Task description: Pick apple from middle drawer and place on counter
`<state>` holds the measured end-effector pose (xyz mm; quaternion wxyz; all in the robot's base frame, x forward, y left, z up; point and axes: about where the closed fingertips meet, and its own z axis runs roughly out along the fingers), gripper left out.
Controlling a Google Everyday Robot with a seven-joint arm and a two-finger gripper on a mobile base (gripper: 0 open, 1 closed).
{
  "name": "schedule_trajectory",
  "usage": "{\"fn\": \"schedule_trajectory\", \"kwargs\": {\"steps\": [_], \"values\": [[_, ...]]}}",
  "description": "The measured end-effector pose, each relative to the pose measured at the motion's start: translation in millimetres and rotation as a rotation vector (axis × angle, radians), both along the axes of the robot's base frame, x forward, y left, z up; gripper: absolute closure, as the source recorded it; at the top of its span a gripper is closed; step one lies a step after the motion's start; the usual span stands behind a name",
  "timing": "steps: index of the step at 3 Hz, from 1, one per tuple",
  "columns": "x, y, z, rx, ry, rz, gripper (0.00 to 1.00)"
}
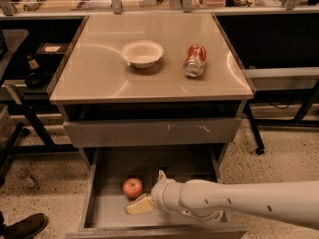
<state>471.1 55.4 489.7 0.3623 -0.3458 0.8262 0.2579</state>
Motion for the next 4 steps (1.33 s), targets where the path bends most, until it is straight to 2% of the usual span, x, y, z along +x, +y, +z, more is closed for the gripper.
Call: {"fn": "schedule_trajectory", "kwargs": {"steps": [2,4], "values": [[21.8,17.0,-32.5,0.018,-0.051,-0.028,0.00],[44.2,31.0,-59.4,0.058,-0.075,-0.033,0.00]]}}
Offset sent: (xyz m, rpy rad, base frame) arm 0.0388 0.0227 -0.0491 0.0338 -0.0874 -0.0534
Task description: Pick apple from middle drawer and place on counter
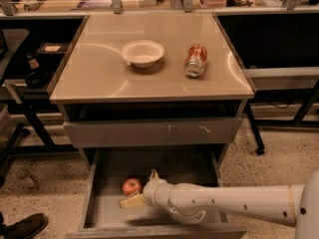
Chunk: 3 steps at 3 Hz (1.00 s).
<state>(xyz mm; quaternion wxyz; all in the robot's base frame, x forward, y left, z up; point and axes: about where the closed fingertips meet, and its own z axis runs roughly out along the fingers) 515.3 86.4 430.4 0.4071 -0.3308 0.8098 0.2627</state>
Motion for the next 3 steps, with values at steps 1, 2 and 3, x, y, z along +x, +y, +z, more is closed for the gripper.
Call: {"fn": "schedule_trajectory", "kwargs": {"steps": [1,2,3], "values": [[11.0,7.2,-13.9,0.008,-0.008,-0.002,0.00],[30.1,20.3,-32.2,0.009,-0.019,-0.013,0.00],[33.8,24.8,-38.4,0.011,-0.014,-0.021,0.00]]}}
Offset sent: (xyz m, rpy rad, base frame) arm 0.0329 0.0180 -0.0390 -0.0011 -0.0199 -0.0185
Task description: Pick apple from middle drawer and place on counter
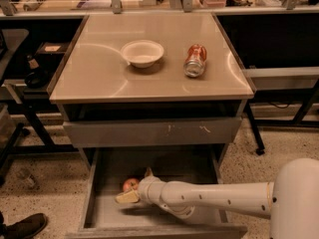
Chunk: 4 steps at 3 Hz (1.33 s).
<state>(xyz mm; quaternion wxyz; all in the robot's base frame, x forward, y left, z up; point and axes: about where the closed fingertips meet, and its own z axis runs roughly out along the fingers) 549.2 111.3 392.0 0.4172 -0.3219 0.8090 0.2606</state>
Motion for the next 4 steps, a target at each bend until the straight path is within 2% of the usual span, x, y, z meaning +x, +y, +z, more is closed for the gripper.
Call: {"fn": "schedule_trajectory", "kwargs": {"steps": [2,3,4], "values": [[-5.7,-2.3,-13.9,-0.028,0.056,-0.015,0.00],[-5.7,-2.4,-14.3,-0.028,0.058,-0.016,0.18],[-5.7,-2.3,-14.3,-0.028,0.058,-0.015,0.42]]}}
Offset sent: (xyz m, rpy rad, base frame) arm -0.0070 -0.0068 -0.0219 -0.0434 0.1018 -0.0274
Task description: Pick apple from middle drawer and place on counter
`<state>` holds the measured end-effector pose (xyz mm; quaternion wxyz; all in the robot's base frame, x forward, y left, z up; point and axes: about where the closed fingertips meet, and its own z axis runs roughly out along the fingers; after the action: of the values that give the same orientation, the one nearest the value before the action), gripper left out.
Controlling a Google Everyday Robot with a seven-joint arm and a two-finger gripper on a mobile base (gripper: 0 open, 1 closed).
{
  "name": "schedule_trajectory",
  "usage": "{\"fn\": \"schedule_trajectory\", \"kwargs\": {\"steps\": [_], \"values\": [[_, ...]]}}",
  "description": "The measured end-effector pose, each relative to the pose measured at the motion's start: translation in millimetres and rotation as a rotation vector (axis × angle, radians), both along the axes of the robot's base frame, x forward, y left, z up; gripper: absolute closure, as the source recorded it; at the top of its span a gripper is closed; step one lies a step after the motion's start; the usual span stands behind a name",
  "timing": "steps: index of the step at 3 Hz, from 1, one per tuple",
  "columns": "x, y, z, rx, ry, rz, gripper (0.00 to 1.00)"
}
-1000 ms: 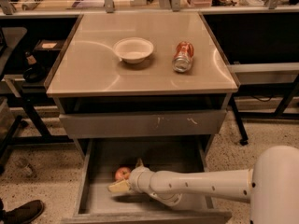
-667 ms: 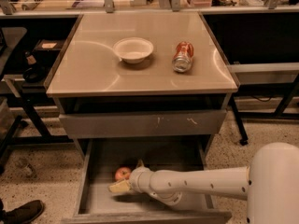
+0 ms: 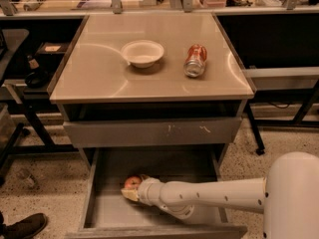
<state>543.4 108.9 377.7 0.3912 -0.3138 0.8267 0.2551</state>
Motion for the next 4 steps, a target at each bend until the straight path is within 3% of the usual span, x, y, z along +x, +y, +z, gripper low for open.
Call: {"fn": "schedule_trajectory", "kwargs": {"steps": [2,3,4], "values": [[0.0,0.0,0.0,0.000,0.000,0.000,0.88],[-8.8,1.8,12.1,-0.002,-0.002,0.009,1.00],[-24.4,5.4,38.9,-0.012,0.013,-0.018,1.00]]}}
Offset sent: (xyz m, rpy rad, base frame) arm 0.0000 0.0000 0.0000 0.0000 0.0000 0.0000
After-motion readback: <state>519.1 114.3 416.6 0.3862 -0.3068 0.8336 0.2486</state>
